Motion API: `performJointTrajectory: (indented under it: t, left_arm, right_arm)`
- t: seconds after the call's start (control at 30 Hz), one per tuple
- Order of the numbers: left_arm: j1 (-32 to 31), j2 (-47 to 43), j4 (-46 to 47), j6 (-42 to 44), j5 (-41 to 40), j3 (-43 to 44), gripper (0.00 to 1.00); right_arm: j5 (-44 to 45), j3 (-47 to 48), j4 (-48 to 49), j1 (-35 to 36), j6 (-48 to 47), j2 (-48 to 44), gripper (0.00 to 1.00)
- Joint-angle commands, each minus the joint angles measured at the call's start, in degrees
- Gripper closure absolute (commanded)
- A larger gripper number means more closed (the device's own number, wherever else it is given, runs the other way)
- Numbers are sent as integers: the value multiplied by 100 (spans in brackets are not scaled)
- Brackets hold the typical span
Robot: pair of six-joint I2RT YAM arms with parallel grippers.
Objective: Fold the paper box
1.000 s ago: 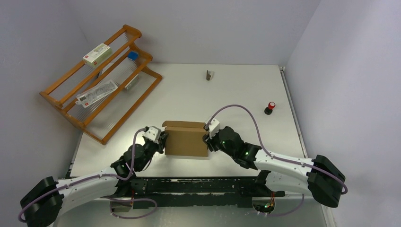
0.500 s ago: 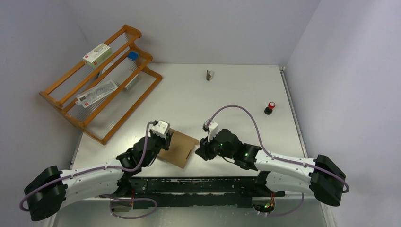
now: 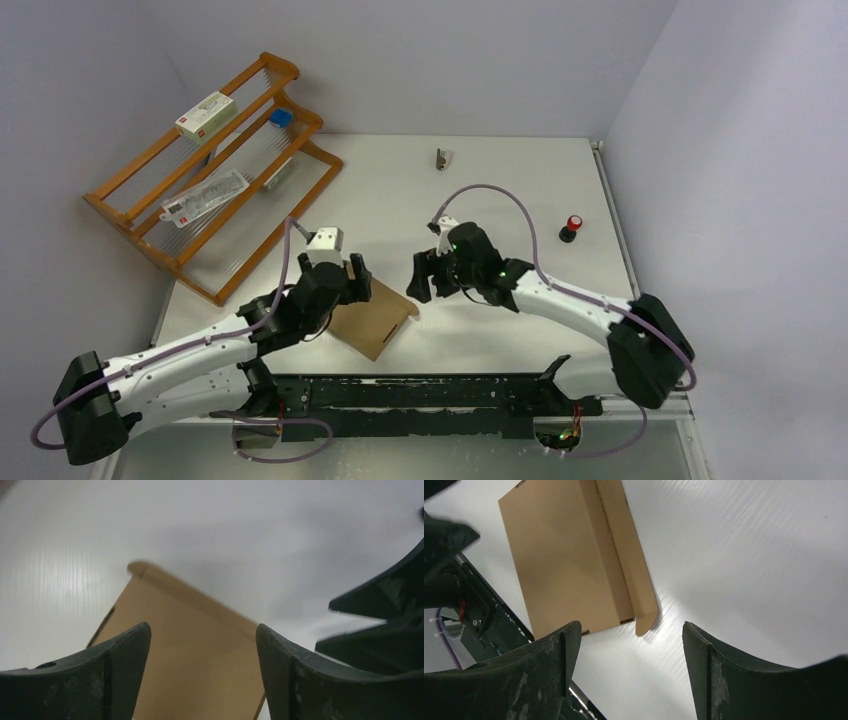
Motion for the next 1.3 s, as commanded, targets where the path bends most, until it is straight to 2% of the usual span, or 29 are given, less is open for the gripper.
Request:
performJointTrajectory:
  t: [0.0, 0.2, 0.4, 0.63, 0.73, 1.07, 1.2, 1.27]
  left_arm:
    - [9, -247, -2025, -1455, -99, 40, 15]
    - [31, -682, -2712, -2235, -13, -196, 10]
    - [26, -632, -2646, -2475, 177, -457, 10]
    - [33, -330, -2127, -2434, 484, -683, 11]
    - [28, -228, -2047, -2395, 523, -697, 12]
    - [30, -375, -1914, -2401, 546, -879, 14]
    - [33, -474, -1756, -2418, 589, -992, 15]
    - [31, -502, -1726, -2427, 585, -1029, 16]
  right_arm:
    - [-1018, 392, 138, -335, -19, 809, 21]
    - [-1561, 539, 471, -513, 430, 1587, 16]
    - [-1428, 213, 482, -548, 1158, 1660, 20]
    - [-1496, -547, 1187, -551, 2104, 1537, 43]
    - [-1466, -710, 1479, -549, 2400, 1590, 49]
    - [-1383, -735, 2168, -555, 2785, 2075, 66]
    - [-1439, -671, 2309, -549, 2807, 2185, 74]
    - [-1426, -616, 2255, -553, 2712, 2135, 82]
